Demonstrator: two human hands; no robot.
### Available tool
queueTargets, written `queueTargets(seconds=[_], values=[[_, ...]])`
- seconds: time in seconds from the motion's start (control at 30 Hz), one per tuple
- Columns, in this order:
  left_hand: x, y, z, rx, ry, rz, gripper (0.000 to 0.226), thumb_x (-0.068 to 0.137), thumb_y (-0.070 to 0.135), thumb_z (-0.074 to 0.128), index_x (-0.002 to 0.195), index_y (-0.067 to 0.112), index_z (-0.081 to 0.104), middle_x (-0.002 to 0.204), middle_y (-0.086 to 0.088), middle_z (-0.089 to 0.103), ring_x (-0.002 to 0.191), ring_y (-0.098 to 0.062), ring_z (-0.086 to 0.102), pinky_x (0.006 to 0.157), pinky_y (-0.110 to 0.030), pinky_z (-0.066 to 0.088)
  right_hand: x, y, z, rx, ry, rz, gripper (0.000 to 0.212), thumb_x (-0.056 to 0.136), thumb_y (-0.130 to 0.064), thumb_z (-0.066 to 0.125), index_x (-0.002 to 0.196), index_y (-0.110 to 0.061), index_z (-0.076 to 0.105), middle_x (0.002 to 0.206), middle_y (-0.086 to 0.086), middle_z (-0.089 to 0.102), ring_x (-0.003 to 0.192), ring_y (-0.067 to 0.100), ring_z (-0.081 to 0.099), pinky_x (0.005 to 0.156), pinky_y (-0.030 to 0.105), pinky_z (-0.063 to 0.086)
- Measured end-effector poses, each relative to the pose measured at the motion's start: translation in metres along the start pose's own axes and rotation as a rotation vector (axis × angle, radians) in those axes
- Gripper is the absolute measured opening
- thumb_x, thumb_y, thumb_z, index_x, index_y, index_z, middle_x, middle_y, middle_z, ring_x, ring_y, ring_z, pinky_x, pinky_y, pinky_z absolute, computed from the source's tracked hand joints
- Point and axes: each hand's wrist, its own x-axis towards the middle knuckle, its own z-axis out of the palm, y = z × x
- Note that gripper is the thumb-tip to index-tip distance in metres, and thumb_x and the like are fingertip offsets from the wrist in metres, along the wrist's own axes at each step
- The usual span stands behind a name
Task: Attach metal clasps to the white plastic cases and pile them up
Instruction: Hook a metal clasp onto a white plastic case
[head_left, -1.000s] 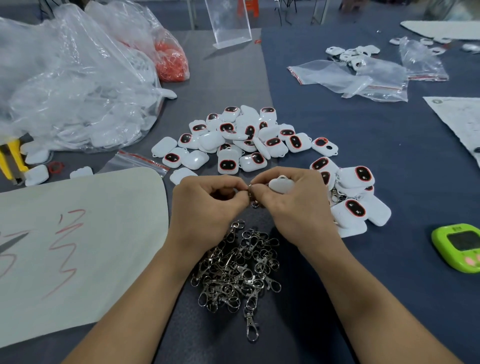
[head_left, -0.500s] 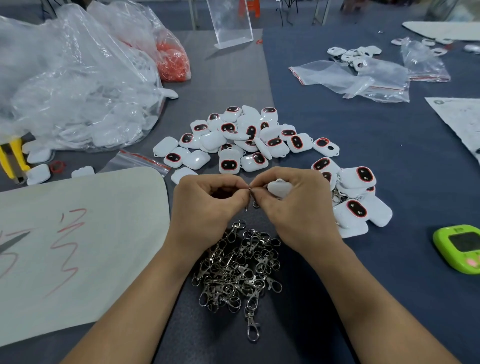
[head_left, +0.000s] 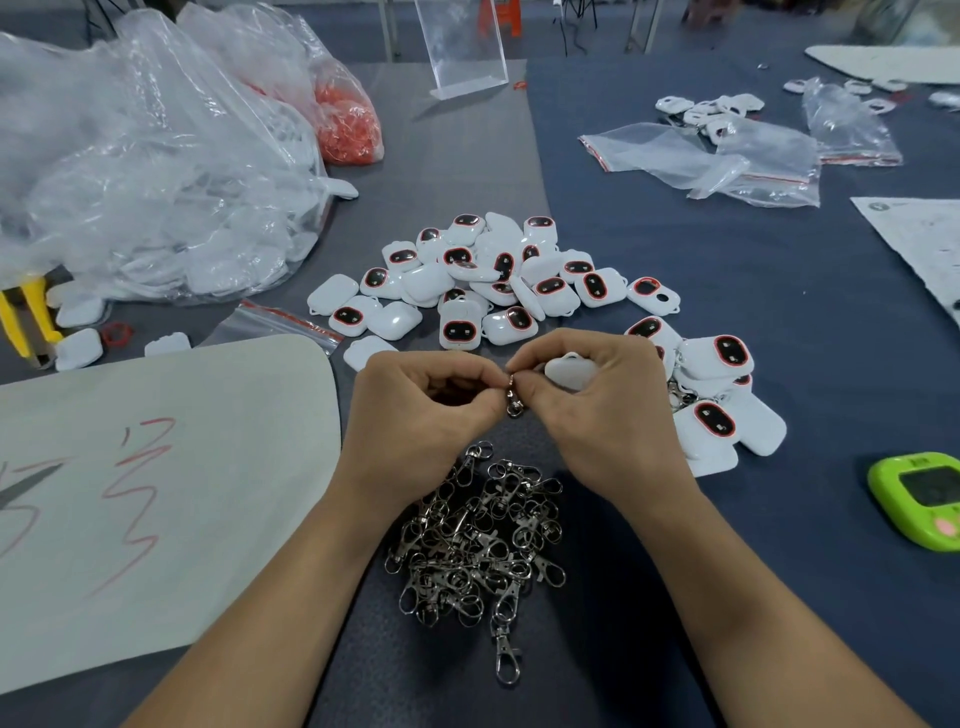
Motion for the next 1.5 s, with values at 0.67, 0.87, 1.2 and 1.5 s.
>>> queueTargets(seconds=[0.67, 0.87, 1.2, 1.5], values=[[-0.002, 0.008, 0.001, 0.029, 0.085, 0.005, 0.006, 0.065, 0.014, 0.071, 0.063, 0.019, 0.073, 0.050, 0.010, 0.056, 0.046, -0.002, 0.042, 0.044, -0.015, 0.032, -0.001, -0.001, -0.001, 0.011, -0.065, 0.006, 0.017, 0.081, -0.012, 0.082, 0.076, -0.027, 0.076, 0.068, -0.007, 0.071, 0.060, 0.009, 0.065, 0.055, 0.021, 0.052], [0.001, 0.001, -0.020, 0.822, 0.307, 0.189, 0.008, 0.074, 0.030, 0.069, 0.069, 0.024, 0.067, 0.060, 0.009, 0.061, 0.059, -0.009, 0.057, 0.051, -0.026, 0.041, 0.008, 0.013, -0.007, -0.124, -0.162, 0.260, 0.022, 0.083, -0.021, 0.064, 0.095, -0.030, 0.048, 0.078, 0.002, 0.070, 0.062, 0.011, 0.058, 0.059, 0.030, 0.045], [0.007, -0.004, -0.014, 0.821, -0.111, 0.070, 0.018, 0.071, 0.046, 0.064, 0.080, 0.034, 0.075, 0.066, 0.010, 0.066, 0.070, -0.015, 0.060, 0.066, -0.031, 0.048, 0.011, 0.020, -0.009, -0.138, -0.206, 0.169, 0.022, 0.091, -0.022, 0.072, 0.108, -0.035, 0.071, 0.078, -0.017, 0.067, 0.066, -0.001, 0.059, 0.065, 0.015, 0.043], [0.008, -0.012, -0.019, 0.665, -0.205, 0.102, 0.023, 0.069, 0.037, 0.070, 0.092, 0.039, 0.074, 0.079, 0.021, 0.068, 0.073, -0.006, 0.061, 0.065, -0.020, 0.042, 0.009, 0.017, 0.003, -0.040, -0.141, 0.210, 0.016, 0.086, -0.016, 0.079, 0.089, -0.026, 0.066, 0.067, -0.005, 0.072, 0.047, 0.005, 0.054, 0.051, 0.022, 0.045]])
